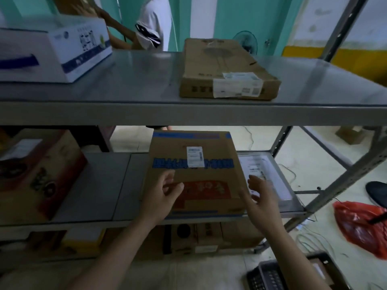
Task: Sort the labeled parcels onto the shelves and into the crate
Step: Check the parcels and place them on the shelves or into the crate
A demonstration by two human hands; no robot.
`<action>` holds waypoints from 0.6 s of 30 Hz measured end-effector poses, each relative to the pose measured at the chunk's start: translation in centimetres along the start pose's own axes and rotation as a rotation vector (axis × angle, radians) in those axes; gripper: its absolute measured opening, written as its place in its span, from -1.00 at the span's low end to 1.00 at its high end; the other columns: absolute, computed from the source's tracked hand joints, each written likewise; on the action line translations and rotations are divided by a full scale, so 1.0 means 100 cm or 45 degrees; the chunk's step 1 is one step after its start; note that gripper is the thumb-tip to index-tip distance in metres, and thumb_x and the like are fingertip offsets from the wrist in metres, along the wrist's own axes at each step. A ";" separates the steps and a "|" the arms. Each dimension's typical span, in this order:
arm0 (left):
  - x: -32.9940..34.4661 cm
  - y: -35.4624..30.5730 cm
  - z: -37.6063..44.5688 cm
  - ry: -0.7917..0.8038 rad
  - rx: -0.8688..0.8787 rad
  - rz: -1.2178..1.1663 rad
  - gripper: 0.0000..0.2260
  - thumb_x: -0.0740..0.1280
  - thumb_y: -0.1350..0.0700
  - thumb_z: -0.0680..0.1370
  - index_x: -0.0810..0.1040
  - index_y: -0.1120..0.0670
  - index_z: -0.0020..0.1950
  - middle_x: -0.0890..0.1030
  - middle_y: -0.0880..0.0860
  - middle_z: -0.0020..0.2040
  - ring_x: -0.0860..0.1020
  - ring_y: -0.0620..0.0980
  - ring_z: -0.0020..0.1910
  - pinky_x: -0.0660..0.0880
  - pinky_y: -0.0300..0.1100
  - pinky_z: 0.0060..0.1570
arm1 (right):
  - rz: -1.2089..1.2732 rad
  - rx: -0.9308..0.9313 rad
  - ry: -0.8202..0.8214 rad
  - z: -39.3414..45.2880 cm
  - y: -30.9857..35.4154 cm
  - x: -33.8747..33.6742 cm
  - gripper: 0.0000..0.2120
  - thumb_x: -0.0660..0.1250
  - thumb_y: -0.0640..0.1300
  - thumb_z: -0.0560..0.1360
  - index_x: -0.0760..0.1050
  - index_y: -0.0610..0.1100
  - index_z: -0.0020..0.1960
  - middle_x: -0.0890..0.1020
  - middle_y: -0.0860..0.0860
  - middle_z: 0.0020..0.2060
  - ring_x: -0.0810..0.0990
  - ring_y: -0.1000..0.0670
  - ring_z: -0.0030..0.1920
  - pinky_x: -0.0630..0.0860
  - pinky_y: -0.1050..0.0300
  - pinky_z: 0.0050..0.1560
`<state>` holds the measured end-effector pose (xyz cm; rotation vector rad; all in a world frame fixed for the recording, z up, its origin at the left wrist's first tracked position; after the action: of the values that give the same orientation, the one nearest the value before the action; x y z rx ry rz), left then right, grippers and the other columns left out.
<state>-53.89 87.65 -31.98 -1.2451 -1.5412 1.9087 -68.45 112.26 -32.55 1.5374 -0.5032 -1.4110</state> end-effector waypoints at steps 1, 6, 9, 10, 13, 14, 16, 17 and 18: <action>-0.006 0.006 0.004 -0.003 -0.023 0.018 -0.57 0.35 -0.08 0.59 0.37 -0.10 0.43 0.44 -0.20 0.32 0.44 -0.23 0.28 0.39 -0.27 0.23 | -0.040 0.006 0.017 0.003 -0.002 0.006 -0.42 0.33 0.25 0.53 0.38 0.02 0.45 0.51 0.12 0.26 0.53 0.10 0.22 0.54 0.15 0.11; -0.023 0.032 0.030 0.007 -0.166 0.132 -0.51 0.37 -0.13 0.56 0.34 -0.07 0.44 0.42 -0.14 0.34 0.39 -0.09 0.38 0.40 -0.04 0.31 | -0.195 0.054 0.088 0.029 -0.018 0.022 -0.29 0.33 0.36 0.46 0.35 0.01 0.48 0.44 0.03 0.39 0.52 0.03 0.26 0.57 -0.02 0.17; -0.027 0.047 0.050 0.010 -0.230 0.245 -0.39 0.39 -0.15 0.54 0.28 -0.03 0.51 0.36 -0.02 0.48 0.36 0.00 0.44 0.37 -0.03 0.31 | -0.302 0.093 0.145 0.048 -0.027 0.028 -0.31 0.42 0.19 0.49 0.28 -0.02 0.52 0.32 -0.02 0.45 0.46 -0.07 0.33 0.47 0.02 0.17; -0.027 0.051 0.056 0.016 -0.266 0.317 -0.35 0.40 -0.18 0.53 0.25 -0.03 0.53 0.33 -0.01 0.50 0.36 0.03 0.43 0.38 -0.02 0.29 | -0.342 0.107 0.175 0.056 -0.033 0.030 -0.28 0.43 0.20 0.49 0.26 -0.02 0.52 0.29 -0.03 0.47 0.44 -0.09 0.35 0.47 0.00 0.18; -0.028 0.069 0.072 0.016 -0.375 0.463 -0.22 0.42 -0.25 0.47 0.16 -0.04 0.57 0.27 0.01 0.54 0.35 0.09 0.44 0.39 0.05 0.31 | -0.424 0.185 0.280 0.078 -0.050 0.036 -0.16 0.44 0.30 0.42 0.19 0.01 0.55 0.23 -0.03 0.50 0.39 -0.16 0.40 0.49 -0.15 0.28; -0.029 0.080 0.079 0.013 -0.430 0.496 -0.17 0.43 -0.27 0.45 0.14 -0.03 0.58 0.26 0.03 0.54 0.33 0.11 0.46 0.38 0.08 0.34 | -0.445 0.203 0.310 0.085 -0.057 0.036 -0.12 0.44 0.33 0.40 0.16 0.02 0.55 0.21 -0.01 0.51 0.38 -0.17 0.41 0.48 -0.20 0.30; -0.030 0.099 0.093 0.014 -0.521 0.570 -0.05 0.44 -0.36 0.37 0.09 -0.02 0.59 0.26 0.09 0.54 0.32 0.16 0.46 0.37 0.17 0.37 | -0.467 0.232 0.365 0.097 -0.070 0.038 -0.06 0.45 0.33 0.39 0.09 0.03 0.58 0.17 0.01 0.53 0.35 -0.20 0.44 0.46 -0.23 0.33; -0.029 0.105 0.098 0.019 -0.558 0.580 0.00 0.43 -0.41 0.33 0.06 -0.02 0.60 0.25 0.11 0.55 0.32 0.18 0.46 0.37 0.20 0.37 | -0.471 0.253 0.389 0.104 -0.075 0.039 -0.03 0.47 0.30 0.39 0.05 0.01 0.60 0.15 -0.01 0.55 0.33 -0.21 0.45 0.43 -0.23 0.36; -0.026 0.108 0.103 0.027 -0.591 0.581 0.03 0.43 -0.41 0.34 0.02 -0.01 0.61 0.21 0.13 0.57 0.30 0.19 0.48 0.36 0.19 0.39 | -0.468 0.284 0.414 0.110 -0.081 0.039 0.02 0.49 0.28 0.39 0.01 -0.01 0.62 0.13 -0.03 0.57 0.31 -0.21 0.47 0.41 -0.22 0.38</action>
<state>-58.50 76.30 -40.93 -1.9508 -1.8818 1.8295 -79.96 108.79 -40.06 2.0767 -0.1871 -1.3664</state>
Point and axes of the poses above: each hand's wrist, its own z-axis towards the middle knuckle, its own x-axis out of the palm, y = z × x, the point moved 1 cm from there along z, towards the middle knuckle
